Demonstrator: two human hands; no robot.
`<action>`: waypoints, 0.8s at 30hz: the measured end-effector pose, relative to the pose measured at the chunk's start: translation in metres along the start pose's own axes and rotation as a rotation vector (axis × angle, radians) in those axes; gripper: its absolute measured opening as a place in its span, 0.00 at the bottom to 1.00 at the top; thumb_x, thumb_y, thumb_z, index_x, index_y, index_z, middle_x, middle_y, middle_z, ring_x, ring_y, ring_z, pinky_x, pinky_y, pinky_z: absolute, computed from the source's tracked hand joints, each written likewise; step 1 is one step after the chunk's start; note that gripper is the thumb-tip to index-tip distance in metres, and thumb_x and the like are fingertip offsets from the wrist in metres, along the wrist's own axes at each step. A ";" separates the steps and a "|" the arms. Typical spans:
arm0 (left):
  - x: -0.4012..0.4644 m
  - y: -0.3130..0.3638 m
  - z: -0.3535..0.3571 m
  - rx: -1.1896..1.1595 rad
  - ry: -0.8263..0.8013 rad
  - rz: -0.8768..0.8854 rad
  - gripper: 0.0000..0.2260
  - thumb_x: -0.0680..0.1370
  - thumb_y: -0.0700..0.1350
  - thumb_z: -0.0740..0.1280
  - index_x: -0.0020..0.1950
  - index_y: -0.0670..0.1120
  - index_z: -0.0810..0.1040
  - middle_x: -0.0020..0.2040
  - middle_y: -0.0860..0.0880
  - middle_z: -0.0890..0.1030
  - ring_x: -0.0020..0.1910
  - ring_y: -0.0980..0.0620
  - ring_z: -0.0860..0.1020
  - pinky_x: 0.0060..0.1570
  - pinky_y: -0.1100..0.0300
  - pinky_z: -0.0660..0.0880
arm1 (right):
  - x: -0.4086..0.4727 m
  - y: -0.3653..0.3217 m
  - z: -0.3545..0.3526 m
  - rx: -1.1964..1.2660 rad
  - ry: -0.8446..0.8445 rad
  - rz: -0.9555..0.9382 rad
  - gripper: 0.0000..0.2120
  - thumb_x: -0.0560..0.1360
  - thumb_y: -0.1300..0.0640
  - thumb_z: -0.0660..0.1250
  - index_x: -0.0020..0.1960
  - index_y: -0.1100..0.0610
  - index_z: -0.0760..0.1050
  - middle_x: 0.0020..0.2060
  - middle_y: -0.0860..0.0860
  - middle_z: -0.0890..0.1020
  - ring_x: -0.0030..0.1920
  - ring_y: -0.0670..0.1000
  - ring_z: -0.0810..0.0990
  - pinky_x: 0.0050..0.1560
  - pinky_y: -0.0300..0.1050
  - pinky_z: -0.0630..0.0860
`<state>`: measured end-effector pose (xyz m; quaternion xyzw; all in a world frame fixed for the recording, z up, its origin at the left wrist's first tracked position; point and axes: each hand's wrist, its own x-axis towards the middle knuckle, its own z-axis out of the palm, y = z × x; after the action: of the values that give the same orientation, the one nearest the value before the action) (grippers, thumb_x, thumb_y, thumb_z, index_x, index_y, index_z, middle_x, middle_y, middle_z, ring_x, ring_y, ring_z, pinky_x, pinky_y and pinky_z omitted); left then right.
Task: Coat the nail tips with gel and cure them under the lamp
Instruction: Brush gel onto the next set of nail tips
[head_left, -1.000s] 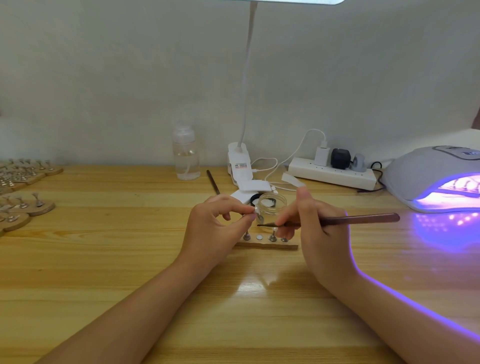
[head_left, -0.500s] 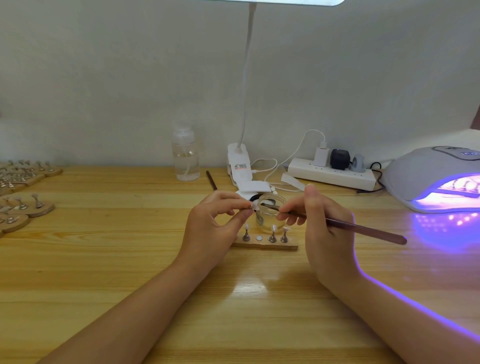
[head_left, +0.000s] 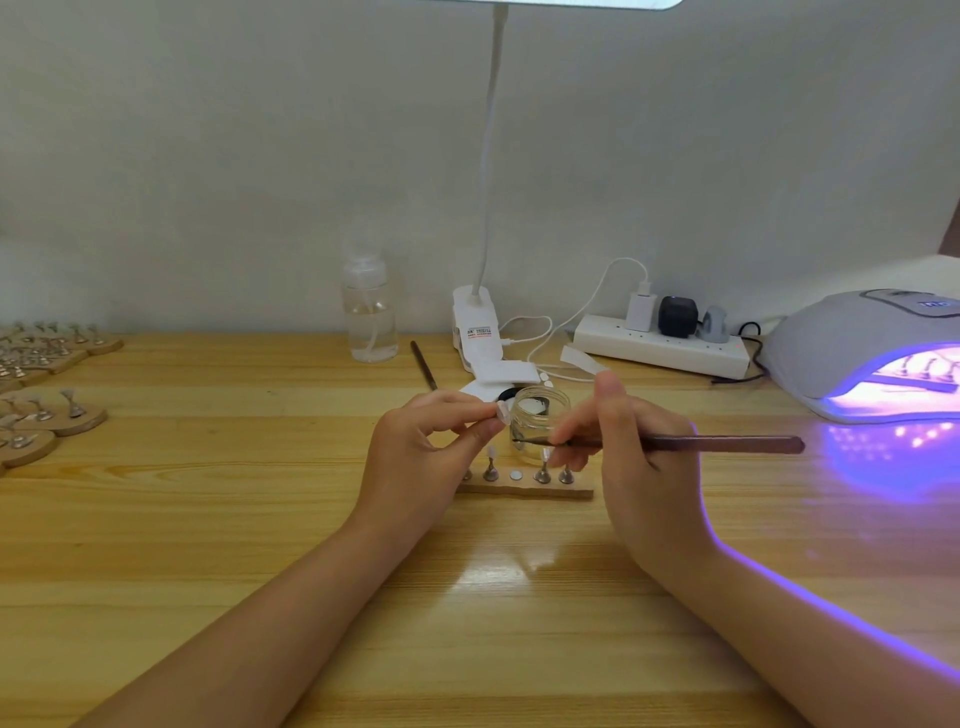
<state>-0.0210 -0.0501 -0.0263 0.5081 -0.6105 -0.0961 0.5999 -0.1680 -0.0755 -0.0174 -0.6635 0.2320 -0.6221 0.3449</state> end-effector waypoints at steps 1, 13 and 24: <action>0.000 0.000 0.000 -0.001 0.000 -0.001 0.12 0.68 0.37 0.72 0.42 0.55 0.80 0.39 0.57 0.81 0.38 0.60 0.76 0.41 0.74 0.70 | 0.000 0.000 0.000 -0.011 0.006 -0.021 0.19 0.73 0.46 0.55 0.32 0.54 0.78 0.26 0.50 0.80 0.28 0.45 0.77 0.31 0.33 0.73; -0.001 0.002 -0.001 0.024 -0.017 -0.003 0.09 0.68 0.39 0.73 0.43 0.53 0.81 0.38 0.58 0.80 0.39 0.60 0.76 0.43 0.73 0.70 | 0.003 -0.002 -0.003 -0.051 0.044 -0.015 0.17 0.76 0.45 0.60 0.37 0.55 0.78 0.30 0.52 0.82 0.25 0.48 0.78 0.28 0.37 0.75; -0.003 0.010 -0.001 0.036 -0.049 -0.015 0.09 0.64 0.51 0.69 0.43 0.53 0.81 0.38 0.59 0.81 0.47 0.60 0.77 0.57 0.47 0.69 | 0.001 0.001 -0.011 -0.296 -0.041 -0.152 0.16 0.74 0.35 0.55 0.39 0.43 0.75 0.25 0.44 0.79 0.27 0.42 0.79 0.30 0.39 0.77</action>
<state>-0.0256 -0.0428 -0.0207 0.5207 -0.6230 -0.1021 0.5747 -0.1782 -0.0787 -0.0175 -0.7353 0.2629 -0.5918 0.2001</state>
